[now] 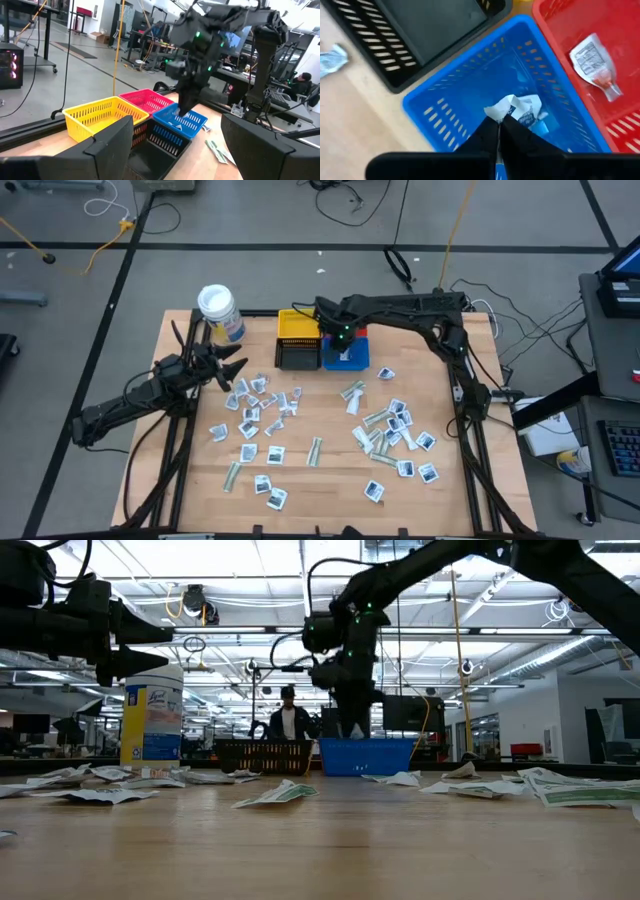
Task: Pick & Place First Aid Supplies
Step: Put the blue alcohol pad into the blue basket
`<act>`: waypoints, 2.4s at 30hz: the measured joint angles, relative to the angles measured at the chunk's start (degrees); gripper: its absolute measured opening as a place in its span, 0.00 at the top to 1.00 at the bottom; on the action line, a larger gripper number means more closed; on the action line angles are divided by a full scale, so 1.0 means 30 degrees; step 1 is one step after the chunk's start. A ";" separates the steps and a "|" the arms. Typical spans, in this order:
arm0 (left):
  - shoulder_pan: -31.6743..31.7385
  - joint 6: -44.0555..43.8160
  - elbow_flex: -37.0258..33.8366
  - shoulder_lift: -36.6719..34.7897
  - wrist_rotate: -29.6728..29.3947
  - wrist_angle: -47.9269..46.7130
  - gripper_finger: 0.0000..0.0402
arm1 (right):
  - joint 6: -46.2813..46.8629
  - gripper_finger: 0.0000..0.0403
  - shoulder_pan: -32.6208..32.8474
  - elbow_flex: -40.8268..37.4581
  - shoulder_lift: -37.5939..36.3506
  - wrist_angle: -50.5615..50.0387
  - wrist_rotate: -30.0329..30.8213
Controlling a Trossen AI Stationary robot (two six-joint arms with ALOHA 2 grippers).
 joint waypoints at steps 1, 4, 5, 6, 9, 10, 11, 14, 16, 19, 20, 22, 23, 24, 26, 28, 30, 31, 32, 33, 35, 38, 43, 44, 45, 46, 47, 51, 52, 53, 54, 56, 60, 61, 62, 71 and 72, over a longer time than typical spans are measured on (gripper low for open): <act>0.0000 0.0000 -0.0005 -0.0004 -0.0001 -0.0001 0.24 | -0.0020 0.99 0.0000 -0.0402 0.0036 0.0281 0.0006; 0.0000 -0.0006 -0.0005 -0.0001 -0.0001 -0.0001 0.24 | -0.0059 0.99 0.0022 -0.1534 0.0038 0.0997 0.0000; 0.0000 0.0000 -0.0006 -0.0001 0.0001 -0.0001 0.24 | -0.0067 0.99 0.0036 -0.1818 0.0033 0.1214 0.0000; 0.0000 0.0000 0.0001 -0.0001 0.0000 0.0000 0.24 | -0.0070 0.99 0.0036 -0.2035 0.0034 0.1319 0.0000; 0.0000 0.0000 -0.0002 -0.0006 0.0000 0.0003 0.24 | -0.0132 0.99 0.0082 -0.2237 0.0038 0.1315 0.0007; 0.0000 0.0000 0.0001 -0.0003 0.0002 0.0004 0.24 | -0.0132 0.99 0.0091 -0.2237 0.0030 0.1386 0.0000; 0.0000 0.0000 -0.0003 0.0000 -0.0001 -0.0001 0.24 | -0.0113 0.99 0.0095 -0.2237 0.0017 0.1508 0.0007; 0.0000 0.0000 -0.0001 0.0000 -0.0001 0.0001 0.24 | -0.0067 0.96 0.0087 -0.2237 0.0016 0.1515 -0.0008; 0.0000 0.0000 0.0001 0.0000 -0.0001 -0.0001 0.24 | -0.0067 0.91 0.0087 -0.2237 0.0001 0.1485 -0.0011; -0.0010 0.0000 -0.0003 -0.0005 -0.0001 0.0002 0.24 | -0.0067 0.81 0.0087 -0.2237 0.0001 0.1494 -0.0066; -0.0007 0.0000 -0.0002 -0.0004 0.0003 -0.0001 0.24 | -0.0067 0.77 0.0087 -0.2237 0.0001 0.1487 -0.0072; -0.0007 -0.0001 -0.0002 -0.0003 -0.0001 -0.0001 0.24 | -0.0067 0.69 0.0087 -0.2237 0.0001 0.1475 -0.0075; -0.0007 -0.0007 0.0001 -0.0003 -0.0001 -0.0001 0.24 | -0.0067 0.66 0.0087 -0.2237 0.0001 0.1458 -0.0073; -0.0007 -0.0006 0.0001 -0.0006 0.0000 -0.0001 0.24 | -0.0070 0.63 0.0087 -0.2237 -0.0002 0.1422 -0.0081; -0.0007 0.0000 -0.0004 -0.0007 -0.0001 -0.0001 0.24 | -0.0156 0.58 0.0087 -0.2237 -0.0104 0.1277 -0.0081; -0.0007 0.0000 0.0001 -0.0007 0.0003 0.0006 0.24 | -0.0459 0.55 0.0087 -0.2237 -0.0181 0.1224 -0.0088; -0.0007 0.0000 0.0001 -0.0006 0.0005 0.0001 0.24 | -0.0555 0.53 0.0043 -0.2052 -0.0174 0.0838 -0.0095; -0.0007 -0.0007 0.0001 0.0000 -0.0001 0.0006 0.24 | -0.0555 0.52 0.0004 -0.1867 -0.0166 0.0533 -0.0088; -0.0007 0.0000 -0.0006 -0.0007 0.0007 -0.0001 0.24 | -0.0555 0.52 -0.0067 -0.1726 -0.0276 0.0211 -0.0110; -0.0007 0.0000 -0.0002 0.0000 0.0007 -0.0001 0.24 | -0.0544 0.52 -0.0123 -0.1628 -0.0454 0.0022 -0.0150; -0.0007 -0.0001 0.0001 0.0000 0.0006 0.0005 0.24 | -0.0335 0.52 -0.0220 -0.1387 -0.0829 -0.0277 -0.0139; -0.0007 0.0000 -0.0002 -0.0003 0.0002 0.0004 0.24 | 0.0435 0.54 -0.0284 -0.1378 -0.1418 -0.0799 -0.0124; 0.0000 0.0000 0.0001 -0.0007 0.0000 0.0006 0.24 | 0.2185 0.56 -0.0248 -0.1392 -0.2363 -0.1750 -0.0132; 0.0000 -0.0007 0.0001 0.0000 0.0006 0.0000 0.24 | 0.2500 0.56 -0.0248 -0.1392 -0.2505 -0.1896 -0.0137; 0.0000 -0.0001 -0.0003 -0.0005 0.0006 -0.0001 0.24 | 0.2841 0.56 -0.0255 -0.1392 -0.2653 -0.2038 -0.0135; 0.0000 0.0000 0.0001 -0.0003 0.0004 0.0001 0.24 | 0.3230 0.56 -0.0255 -0.1392 -0.2816 -0.2177 -0.0117; 0.0000 -0.0005 -0.0001 -0.0002 -0.0001 0.0001 0.24 | 0.3702 0.56 -0.0255 -0.1392 -0.2969 -0.2386 -0.0105; 0.0000 -0.0007 0.0001 0.0000 -0.0001 -0.0001 0.24 | 0.5416 0.56 -0.0248 -0.1403 -0.3321 -0.2732 -0.0102; 0.0000 0.0000 0.0001 0.0000 -0.0001 -0.0001 0.24 | 0.5780 0.56 -0.0245 -0.1524 -0.3400 -0.2778 -0.0102; 0.0000 0.0000 0.0001 -0.0003 0.0004 -0.0001 0.24 | 0.6145 0.56 -0.0167 -0.1801 -0.3573 -0.2737 -0.0109; 0.0000 -0.0002 0.0001 -0.0002 0.0007 -0.0001 0.24 | 0.6535 0.56 -0.0019 -0.2234 -0.3883 -0.2587 -0.0063; 0.0000 -0.0007 0.0001 -0.0007 -0.0001 -0.0001 0.24 | 0.7045 0.56 0.0455 -0.3566 -0.4876 -0.1938 -0.0081; 0.0000 0.0000 0.0001 -0.0007 -0.0001 0.0002 0.24 | 0.8378 0.56 0.1717 -0.6549 -0.6890 -0.0511 -0.0101; 0.0000 0.0000 0.0001 -0.0007 0.0007 -0.0001 0.24 | 0.8770 0.56 0.2015 -0.7319 -0.7384 -0.0343 -0.0142; 0.0000 0.0000 0.0001 -0.0007 0.0007 -0.0001 0.24 | 0.9208 0.56 0.2327 -0.7952 -0.7829 -0.0302 -0.0151; -0.0007 -0.0006 0.0000 -0.0001 0.0007 -0.0001 0.24 | 1.2626 0.56 0.5524 -1.3015 -1.1923 -0.0291 -0.0071; -0.0007 -0.0003 -0.0002 -0.0003 0.0004 -0.0001 0.24 | 1.3143 0.56 0.5972 -1.3480 -1.2329 -0.0282 -0.0059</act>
